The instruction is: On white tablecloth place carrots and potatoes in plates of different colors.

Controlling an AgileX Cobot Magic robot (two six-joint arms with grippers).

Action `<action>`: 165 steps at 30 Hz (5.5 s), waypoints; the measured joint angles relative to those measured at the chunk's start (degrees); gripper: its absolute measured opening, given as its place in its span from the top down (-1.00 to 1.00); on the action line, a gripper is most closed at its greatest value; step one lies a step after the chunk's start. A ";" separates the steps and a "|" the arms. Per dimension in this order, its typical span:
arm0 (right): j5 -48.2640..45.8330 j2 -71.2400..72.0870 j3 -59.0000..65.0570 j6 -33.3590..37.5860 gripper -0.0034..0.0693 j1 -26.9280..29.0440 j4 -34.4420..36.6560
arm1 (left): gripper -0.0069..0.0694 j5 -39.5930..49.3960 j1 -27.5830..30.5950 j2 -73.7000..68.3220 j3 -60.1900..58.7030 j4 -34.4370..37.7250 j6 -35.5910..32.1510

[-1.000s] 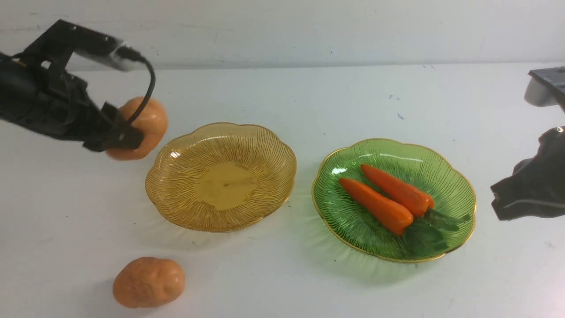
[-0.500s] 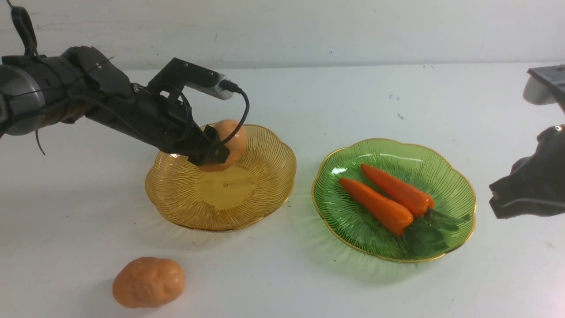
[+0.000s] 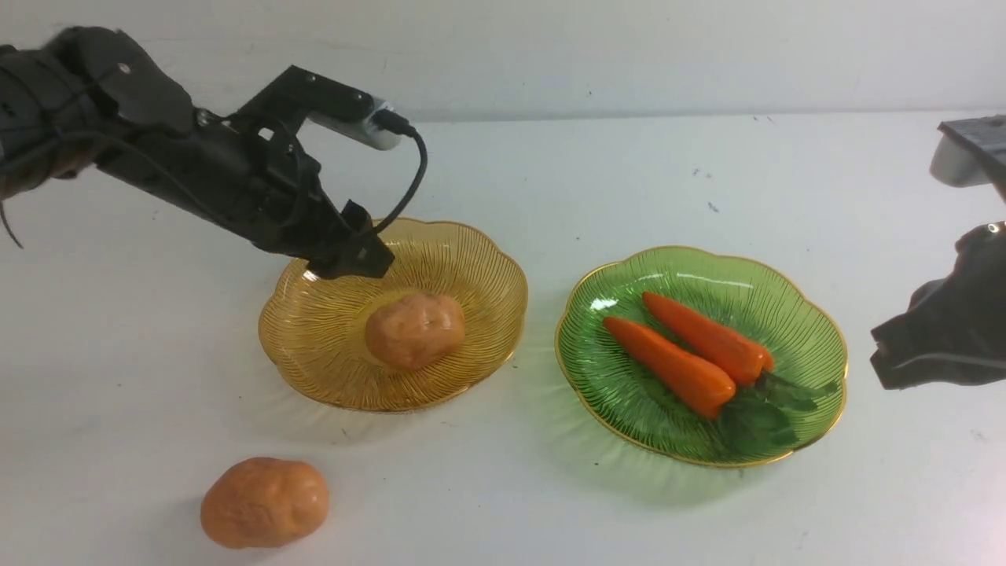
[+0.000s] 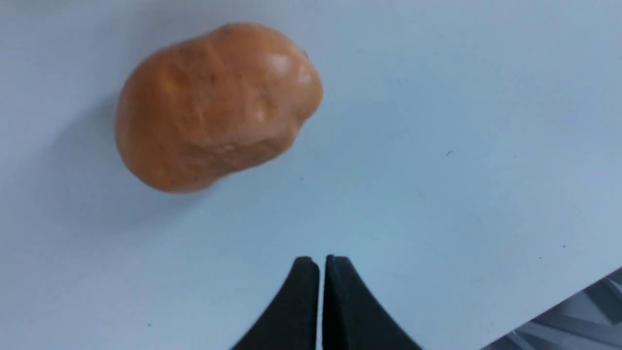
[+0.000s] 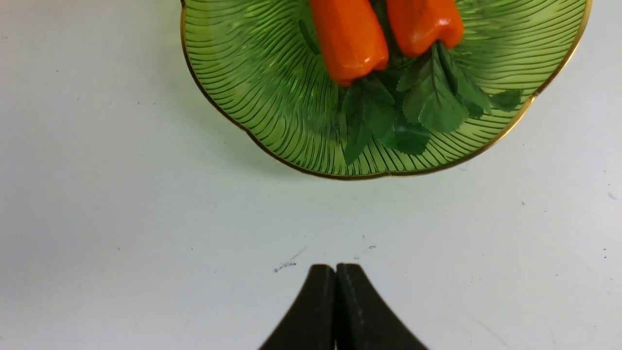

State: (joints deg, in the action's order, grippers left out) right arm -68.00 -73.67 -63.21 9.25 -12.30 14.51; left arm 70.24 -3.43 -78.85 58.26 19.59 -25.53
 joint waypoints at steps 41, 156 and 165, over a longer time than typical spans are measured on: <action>1.05 0.00 0.04 0.27 0.95 0.00 0.81 | -0.64 -15.07 -7.30 -19.54 -0.34 -8.09 -26.50; 47.30 65.56 52.43 3.26 0.95 2.49 -7.25 | 0.83 -5.67 -7.32 -17.44 35.51 -8.68 8.97; 44.60 73.95 63.21 3.26 0.95 7.87 -7.42 | 0.83 0.35 -7.32 -15.03 35.51 -9.31 8.97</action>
State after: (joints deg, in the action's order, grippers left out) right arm -23.41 0.29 0.00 12.51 -4.42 7.09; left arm 70.59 -10.75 -93.89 93.77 10.28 -16.56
